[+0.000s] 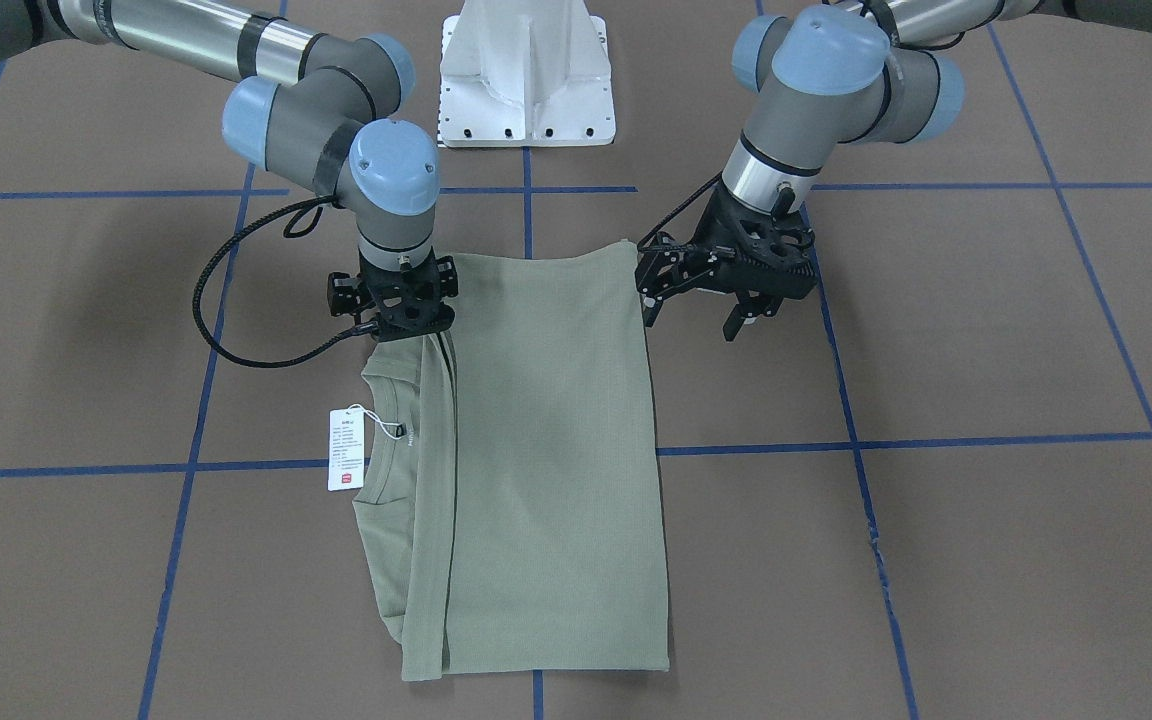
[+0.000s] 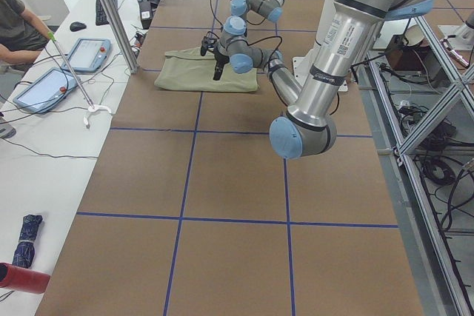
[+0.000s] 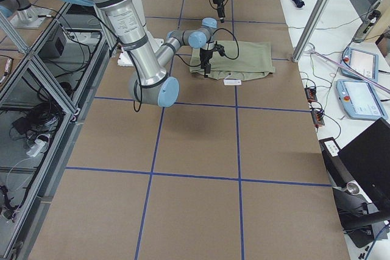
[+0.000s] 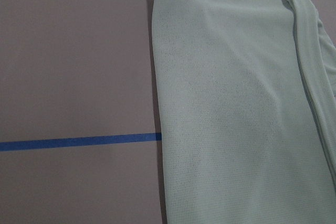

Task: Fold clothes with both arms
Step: 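Slide the right gripper along the shirt's side edge toward the far end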

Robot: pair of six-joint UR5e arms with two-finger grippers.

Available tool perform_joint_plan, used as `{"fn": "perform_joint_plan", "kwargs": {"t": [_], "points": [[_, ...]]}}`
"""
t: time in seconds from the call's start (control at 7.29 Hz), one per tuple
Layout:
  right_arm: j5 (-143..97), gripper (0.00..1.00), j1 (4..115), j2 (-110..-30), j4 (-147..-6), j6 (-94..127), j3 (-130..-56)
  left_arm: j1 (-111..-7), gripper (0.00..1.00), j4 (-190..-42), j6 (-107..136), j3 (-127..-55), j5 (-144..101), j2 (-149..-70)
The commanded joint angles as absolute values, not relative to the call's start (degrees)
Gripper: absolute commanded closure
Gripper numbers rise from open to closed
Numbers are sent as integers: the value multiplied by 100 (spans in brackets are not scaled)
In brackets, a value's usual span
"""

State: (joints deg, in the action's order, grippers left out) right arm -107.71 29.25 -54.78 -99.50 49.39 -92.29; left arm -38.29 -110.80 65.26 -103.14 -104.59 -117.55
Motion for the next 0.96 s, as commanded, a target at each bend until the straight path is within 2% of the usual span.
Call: {"fn": "perform_joint_plan", "kwargs": {"t": [0.0,0.41,0.69,0.82], "points": [[-10802,0,3023,-5572,-9949,4913,-9324,-3814,0,-11074,6530,-10310,-10459,-11768],[-10871,0,3215,-6003,-10028,4729,-9842,-3814,0,-11074,6539,-10309,-10459,-11812],[-10907,0,3261,-5741,-9967,4711,-9730,-3814,0,-11074,6513,-10301,-10459,-11804],[-10916,0,3261,-5304,-9967,4720,-9321,-3814,0,-11083,6504,-10309,-10459,-11804]]}}
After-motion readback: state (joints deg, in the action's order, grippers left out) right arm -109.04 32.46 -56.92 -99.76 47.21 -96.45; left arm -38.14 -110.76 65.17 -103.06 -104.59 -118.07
